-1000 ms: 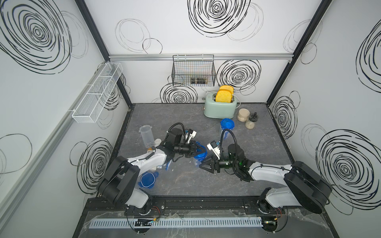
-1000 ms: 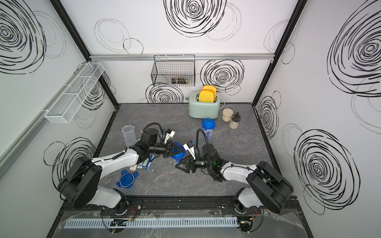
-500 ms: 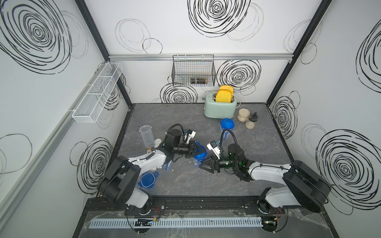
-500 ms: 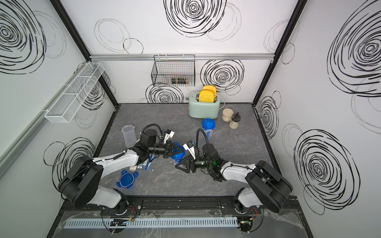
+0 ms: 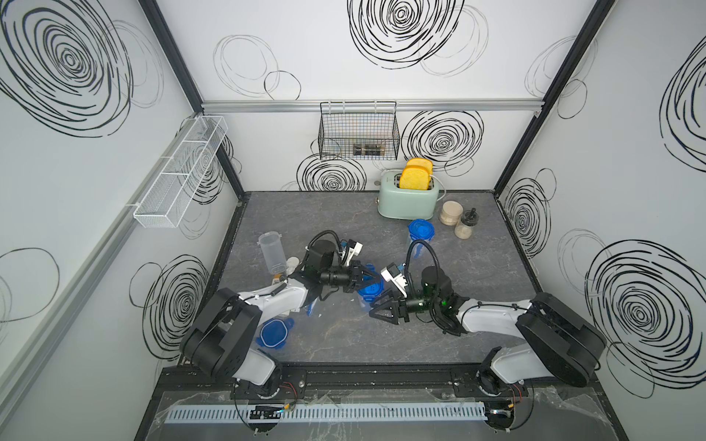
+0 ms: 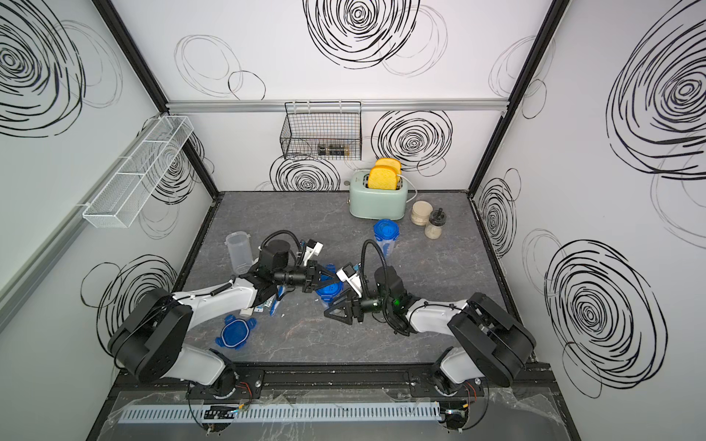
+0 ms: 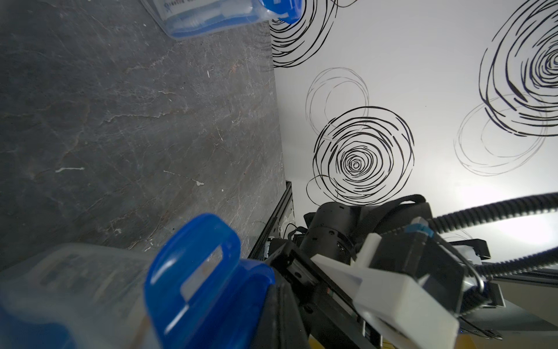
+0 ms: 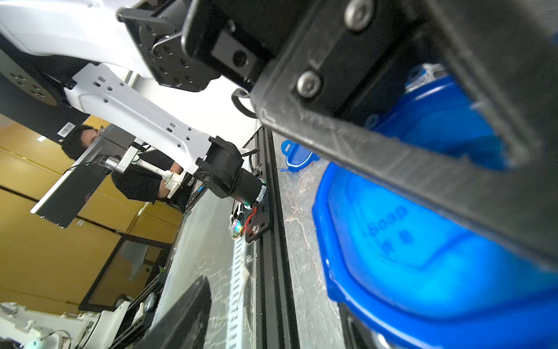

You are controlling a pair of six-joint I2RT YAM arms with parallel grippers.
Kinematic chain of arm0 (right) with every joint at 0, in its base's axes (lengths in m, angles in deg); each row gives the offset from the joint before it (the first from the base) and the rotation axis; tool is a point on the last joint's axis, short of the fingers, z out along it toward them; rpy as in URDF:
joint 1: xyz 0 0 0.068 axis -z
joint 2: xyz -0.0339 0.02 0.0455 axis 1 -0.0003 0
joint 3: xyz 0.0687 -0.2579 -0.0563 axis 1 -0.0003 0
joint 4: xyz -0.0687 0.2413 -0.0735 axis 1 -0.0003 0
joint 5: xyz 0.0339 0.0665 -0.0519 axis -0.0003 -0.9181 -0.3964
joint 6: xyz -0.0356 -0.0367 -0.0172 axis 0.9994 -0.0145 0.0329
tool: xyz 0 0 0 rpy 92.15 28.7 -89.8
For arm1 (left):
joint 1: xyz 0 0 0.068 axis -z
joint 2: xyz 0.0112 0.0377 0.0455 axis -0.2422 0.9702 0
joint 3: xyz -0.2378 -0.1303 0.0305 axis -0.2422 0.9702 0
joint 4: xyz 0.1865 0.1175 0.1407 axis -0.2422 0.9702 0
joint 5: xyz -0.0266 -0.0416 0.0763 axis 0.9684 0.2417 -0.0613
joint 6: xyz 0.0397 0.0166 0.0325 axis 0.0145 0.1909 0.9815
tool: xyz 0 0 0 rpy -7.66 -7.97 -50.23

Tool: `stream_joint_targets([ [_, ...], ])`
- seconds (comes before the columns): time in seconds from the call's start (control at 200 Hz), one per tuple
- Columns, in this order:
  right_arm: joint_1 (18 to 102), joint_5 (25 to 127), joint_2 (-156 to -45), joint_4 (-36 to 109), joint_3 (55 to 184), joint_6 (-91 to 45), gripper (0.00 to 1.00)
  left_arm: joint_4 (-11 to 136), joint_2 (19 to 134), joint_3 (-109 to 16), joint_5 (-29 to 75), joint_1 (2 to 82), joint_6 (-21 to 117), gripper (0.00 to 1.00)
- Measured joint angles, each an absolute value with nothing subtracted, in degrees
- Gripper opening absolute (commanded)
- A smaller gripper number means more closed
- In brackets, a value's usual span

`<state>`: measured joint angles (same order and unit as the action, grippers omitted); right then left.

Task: Take out toiletry kits
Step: Unfasten the latch on the container.

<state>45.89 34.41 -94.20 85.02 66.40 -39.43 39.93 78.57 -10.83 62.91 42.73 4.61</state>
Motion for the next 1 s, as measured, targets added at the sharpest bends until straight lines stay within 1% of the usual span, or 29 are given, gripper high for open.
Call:
stream_joint_targets([
  [0.18,45.21,26.78,-94.03,93.3,67.03,-38.71,0.7,39.43,78.88,-10.8,62.5,43.12,4.59,0.0],
  [0.295,45.08,24.55,-93.98,95.2,68.19,-38.03,0.72,39.34,78.97,-10.83,62.45,43.27,4.55,0.0],
  [0.465,45.08,24.49,-91.27,88.47,68.76,-32.98,0.73,40.21,78.81,-11.26,62.24,43.27,4.94,0.0],
  [0.55,45.08,25.47,-87.88,83.31,68.76,-30.01,0.74,43.99,77.94,-12.29,61.51,43.27,6.49,0.0],
  [0.565,45.1,25.71,-87.25,82.57,68.76,-29.57,0.74,44.63,77.72,-12.49,61.38,43.27,6.91,0.02],
  [0.575,45.1,25.82,-86.77,82.07,68.76,-29.22,0.74,45.55,77.46,-12.73,61.3,43.27,7.3,0.07],
  [0.6,45.14,26.12,-85.7,80.93,68.74,-28.57,0.74,47.27,77.0,-13.32,60.82,43.27,8.02,0.15],
  [0.715,45.73,27.39,-81.5,77.32,68.5,-26.42,0.74,58.25,73.39,-18.15,58.63,43.12,13.03,0.42],
  [0.856,46.74,29.32,-79.78,74.07,68.47,-24.94,0.73,67.58,66.49,-24.62,56.44,41.13,19.08,0.67],
  [0.901,47.04,30.06,-79.82,72.86,68.47,-24.57,0.73,69.31,63.67,-25.25,55.83,39.4,20.66,0.73],
  [1.001,47.63,30.91,-80.06,71.4,68.47,-24.3,0.73,70.59,58.82,-22.87,55.55,34.31,22.25,0.77],
])
